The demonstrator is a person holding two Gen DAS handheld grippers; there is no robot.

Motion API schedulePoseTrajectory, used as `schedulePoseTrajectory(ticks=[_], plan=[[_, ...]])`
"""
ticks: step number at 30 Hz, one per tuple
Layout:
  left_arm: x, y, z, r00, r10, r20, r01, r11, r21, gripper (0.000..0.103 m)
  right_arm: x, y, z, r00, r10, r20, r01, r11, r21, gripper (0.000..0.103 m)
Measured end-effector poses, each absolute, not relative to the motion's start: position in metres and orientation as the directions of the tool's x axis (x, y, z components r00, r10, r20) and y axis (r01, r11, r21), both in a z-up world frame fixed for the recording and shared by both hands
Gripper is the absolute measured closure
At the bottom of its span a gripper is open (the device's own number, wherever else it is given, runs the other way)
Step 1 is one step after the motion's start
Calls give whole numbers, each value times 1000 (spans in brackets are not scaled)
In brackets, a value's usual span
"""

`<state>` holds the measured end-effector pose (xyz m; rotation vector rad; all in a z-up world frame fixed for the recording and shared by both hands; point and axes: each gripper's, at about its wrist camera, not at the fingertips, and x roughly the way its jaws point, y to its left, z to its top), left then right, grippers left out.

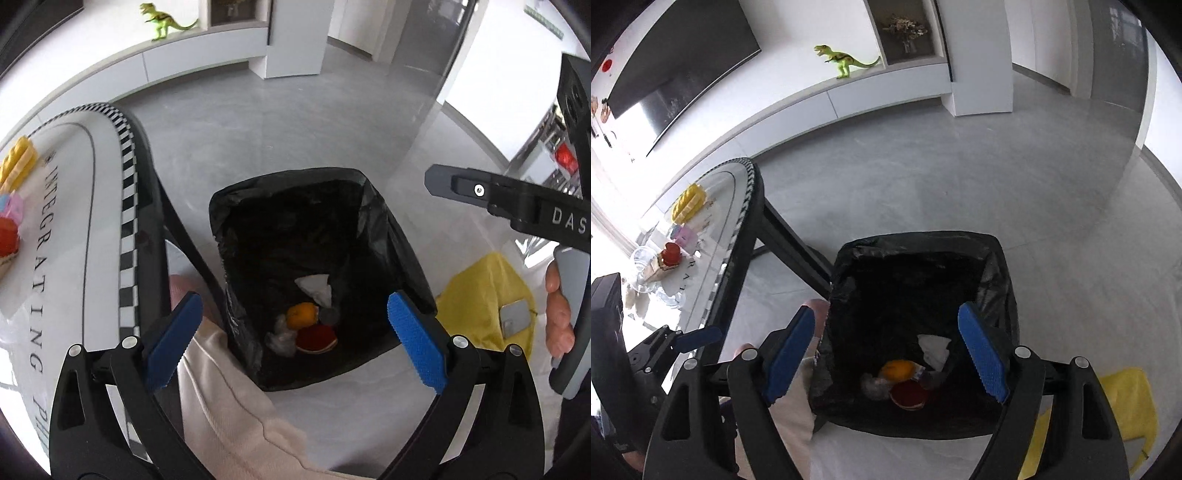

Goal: Collect trash
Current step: 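Return to the table and grasp the orange lid with the right tool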

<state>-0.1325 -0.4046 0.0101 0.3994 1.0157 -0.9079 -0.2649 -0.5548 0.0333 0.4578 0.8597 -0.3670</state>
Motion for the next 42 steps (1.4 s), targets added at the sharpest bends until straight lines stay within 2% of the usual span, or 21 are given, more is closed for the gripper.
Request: schedulePoseTrajectory(ticks=[7,14,28,42], plan=[[-129,-385,21,238,-490,-838,784,607,-132,6,-255,-531,52,626,-99,-773,430,872,236,23],[-115,-343,28,285,-499,-818,730,666,-152,6,-229,-481,69,655,-35,-755,303,927,220,23],[-84,-226,36,419,-431,-799,555,818,-150,6,-157,-378,80,670,98,-736,84,975,206,23],[-39,-144,31,505,-364,-782,376,909,-181,6,-62,-313,79,681,156,-716,24,972,235,23]])
